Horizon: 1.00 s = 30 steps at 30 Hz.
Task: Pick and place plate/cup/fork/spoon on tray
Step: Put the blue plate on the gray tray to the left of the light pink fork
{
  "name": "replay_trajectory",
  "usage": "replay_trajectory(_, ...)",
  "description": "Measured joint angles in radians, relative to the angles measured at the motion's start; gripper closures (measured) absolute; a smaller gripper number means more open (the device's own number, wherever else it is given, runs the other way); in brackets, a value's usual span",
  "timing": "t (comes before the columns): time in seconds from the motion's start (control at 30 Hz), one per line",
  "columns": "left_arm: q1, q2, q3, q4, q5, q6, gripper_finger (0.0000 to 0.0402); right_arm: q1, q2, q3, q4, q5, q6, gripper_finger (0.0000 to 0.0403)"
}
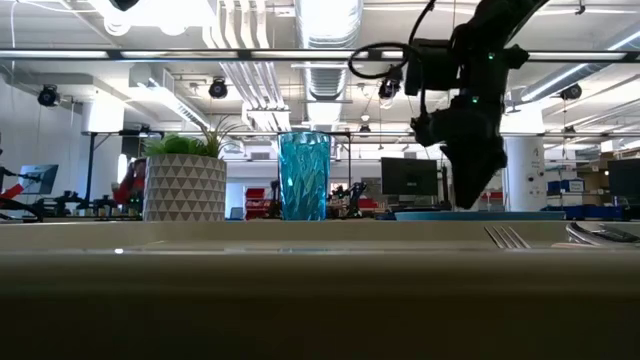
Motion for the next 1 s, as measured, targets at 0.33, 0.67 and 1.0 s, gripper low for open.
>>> replay_trajectory(0.33,0.0,0.002,0.0,-0.008,0.0,0.0,0.0402,0.0,0.003,0.02,-0.079,0.043,0.0,0.0243)
replay_trajectory(0.67,0.0,0.002,0.0,-0.008,0.0,0.0,0.0402,0.025,0.099,0.02,0.01,0.018,0.01,0.0243)
replay_trajectory(1.0,0.0,0.002,0.0,-0.007,0.013,0.0,0.0402,0.027,0.188,0.022,0.022,0.017,-0.013,0.0243)
